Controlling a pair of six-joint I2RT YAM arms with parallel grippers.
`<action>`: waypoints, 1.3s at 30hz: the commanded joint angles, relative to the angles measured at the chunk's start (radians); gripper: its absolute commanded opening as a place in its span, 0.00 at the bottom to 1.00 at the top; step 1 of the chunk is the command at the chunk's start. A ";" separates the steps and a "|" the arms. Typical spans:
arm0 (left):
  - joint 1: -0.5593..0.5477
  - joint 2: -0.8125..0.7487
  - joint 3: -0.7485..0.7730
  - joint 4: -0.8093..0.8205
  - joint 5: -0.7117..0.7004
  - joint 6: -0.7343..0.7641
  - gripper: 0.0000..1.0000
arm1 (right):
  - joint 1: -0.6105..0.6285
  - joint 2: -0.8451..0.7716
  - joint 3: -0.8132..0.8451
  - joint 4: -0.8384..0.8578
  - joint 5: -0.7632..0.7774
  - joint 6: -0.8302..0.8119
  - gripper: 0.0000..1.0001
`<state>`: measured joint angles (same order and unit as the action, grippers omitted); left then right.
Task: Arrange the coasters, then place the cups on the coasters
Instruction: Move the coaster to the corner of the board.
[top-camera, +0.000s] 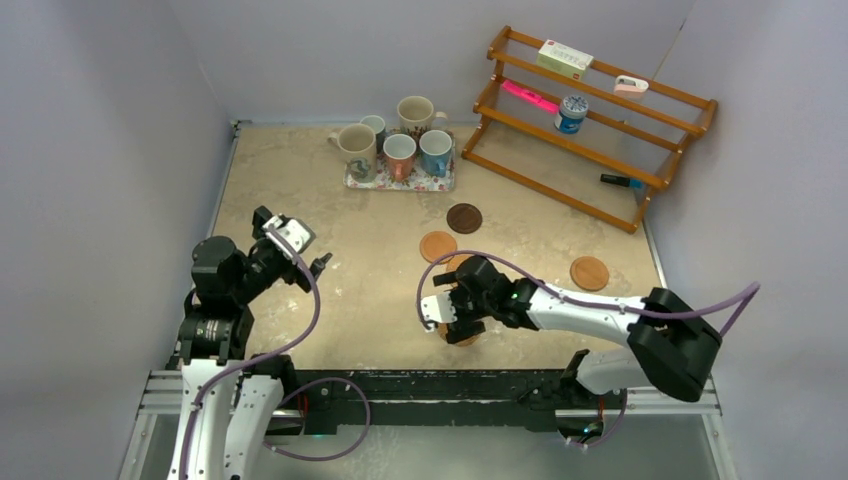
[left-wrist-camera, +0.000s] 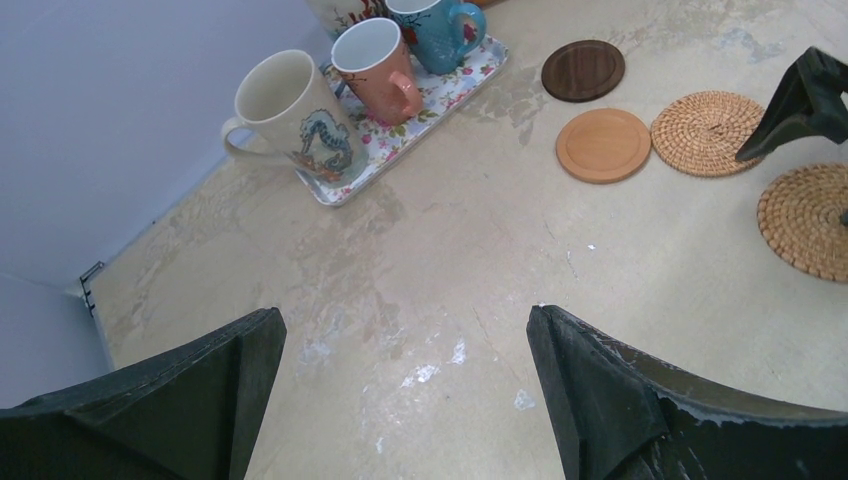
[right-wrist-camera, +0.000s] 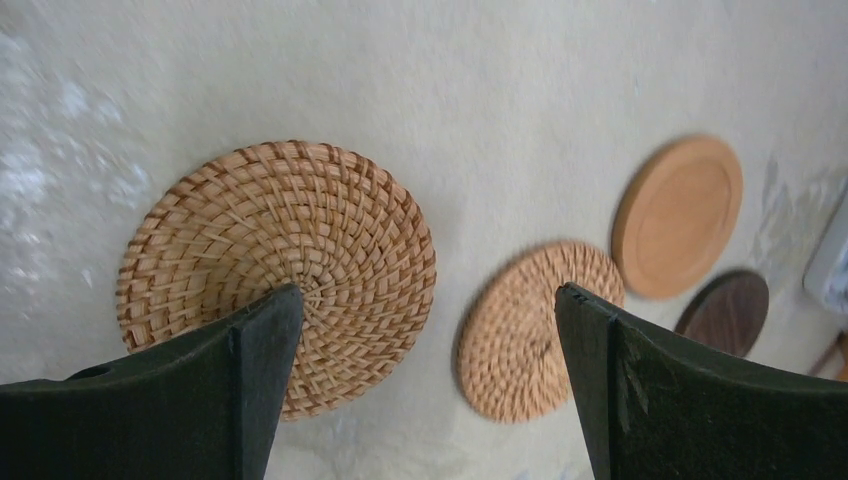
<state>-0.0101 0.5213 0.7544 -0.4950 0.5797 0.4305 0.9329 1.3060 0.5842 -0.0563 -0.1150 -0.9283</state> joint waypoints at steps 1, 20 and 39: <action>-0.004 0.035 0.029 0.022 -0.018 0.011 1.00 | 0.024 0.113 0.074 0.023 -0.181 0.017 0.99; -0.011 0.282 0.009 0.131 0.145 0.068 1.00 | 0.029 -0.093 0.367 0.120 -0.039 0.385 0.99; -0.689 0.592 0.007 0.407 -0.565 0.109 1.00 | -0.138 -0.620 0.163 -0.185 0.138 0.445 0.99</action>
<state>-0.5743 1.0855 0.7551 -0.1600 0.2276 0.4995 0.7963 0.7292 0.7677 -0.2417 0.0315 -0.5095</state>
